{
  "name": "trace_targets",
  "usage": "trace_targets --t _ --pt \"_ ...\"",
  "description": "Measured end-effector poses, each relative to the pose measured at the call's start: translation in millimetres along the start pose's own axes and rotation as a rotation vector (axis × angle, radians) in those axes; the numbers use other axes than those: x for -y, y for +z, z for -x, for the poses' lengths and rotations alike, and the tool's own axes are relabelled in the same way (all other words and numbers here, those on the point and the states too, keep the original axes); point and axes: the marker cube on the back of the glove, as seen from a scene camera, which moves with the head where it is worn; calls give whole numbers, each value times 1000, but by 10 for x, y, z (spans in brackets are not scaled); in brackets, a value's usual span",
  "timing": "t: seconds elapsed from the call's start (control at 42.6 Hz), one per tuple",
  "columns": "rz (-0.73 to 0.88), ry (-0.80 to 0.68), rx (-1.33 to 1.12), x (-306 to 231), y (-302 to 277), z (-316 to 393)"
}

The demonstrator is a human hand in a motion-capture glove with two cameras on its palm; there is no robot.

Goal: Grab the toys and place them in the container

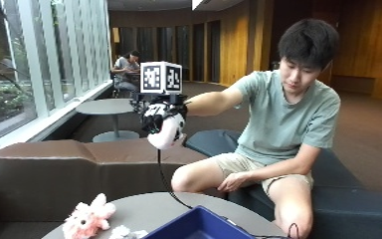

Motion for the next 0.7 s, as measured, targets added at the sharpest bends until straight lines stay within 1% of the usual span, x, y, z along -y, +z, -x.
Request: trace_targets --t 0.305,0.422,0.516,0.586,0.704 --pt "-4 -117 50 263 147 1217" --pt "-3 -120 44 387 259 1473" --pt "33 -117 32 424 384 1563" --pt "113 -92 28 437 492 1607" --pt "405 -58 16 401 729 1623"
